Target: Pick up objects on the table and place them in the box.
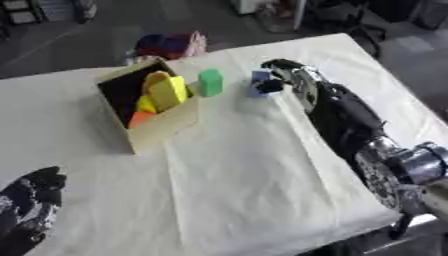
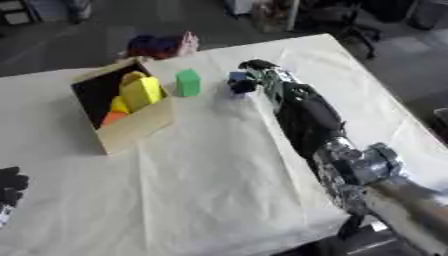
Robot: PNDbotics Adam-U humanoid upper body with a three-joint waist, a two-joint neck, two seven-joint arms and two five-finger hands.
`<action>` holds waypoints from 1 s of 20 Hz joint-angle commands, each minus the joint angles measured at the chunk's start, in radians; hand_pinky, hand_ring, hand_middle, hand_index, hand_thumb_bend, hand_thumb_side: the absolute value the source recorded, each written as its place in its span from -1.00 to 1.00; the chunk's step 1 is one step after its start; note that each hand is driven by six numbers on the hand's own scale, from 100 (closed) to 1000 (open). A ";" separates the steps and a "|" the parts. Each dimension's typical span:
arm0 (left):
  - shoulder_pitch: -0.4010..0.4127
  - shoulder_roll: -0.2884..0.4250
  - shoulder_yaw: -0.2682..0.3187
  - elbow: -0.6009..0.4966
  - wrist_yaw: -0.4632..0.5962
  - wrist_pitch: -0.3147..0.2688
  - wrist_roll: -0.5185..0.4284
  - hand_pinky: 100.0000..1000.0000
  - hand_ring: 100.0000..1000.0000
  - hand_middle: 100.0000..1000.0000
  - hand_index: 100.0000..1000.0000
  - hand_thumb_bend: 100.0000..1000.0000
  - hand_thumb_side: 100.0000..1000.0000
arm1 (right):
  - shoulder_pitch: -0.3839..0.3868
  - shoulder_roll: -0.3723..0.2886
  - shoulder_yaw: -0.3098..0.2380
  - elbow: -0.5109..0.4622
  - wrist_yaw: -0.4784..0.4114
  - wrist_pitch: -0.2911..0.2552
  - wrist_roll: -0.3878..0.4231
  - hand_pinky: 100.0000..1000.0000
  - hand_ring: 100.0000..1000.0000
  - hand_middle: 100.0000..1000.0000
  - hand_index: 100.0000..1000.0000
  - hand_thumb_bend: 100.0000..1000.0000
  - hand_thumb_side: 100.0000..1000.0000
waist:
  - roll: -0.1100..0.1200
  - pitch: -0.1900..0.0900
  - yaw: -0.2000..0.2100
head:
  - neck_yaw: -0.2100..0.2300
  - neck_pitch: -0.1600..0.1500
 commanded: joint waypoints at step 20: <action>-0.012 0.013 0.008 -0.010 -0.001 -0.001 0.003 0.63 0.58 0.41 0.71 -1.00 -0.18 | 0.012 -0.027 0.025 -0.052 0.106 -0.138 0.087 0.84 0.71 0.35 0.80 -1.00 -0.69 | 0.014 -0.011 -0.003 | -0.004 -0.003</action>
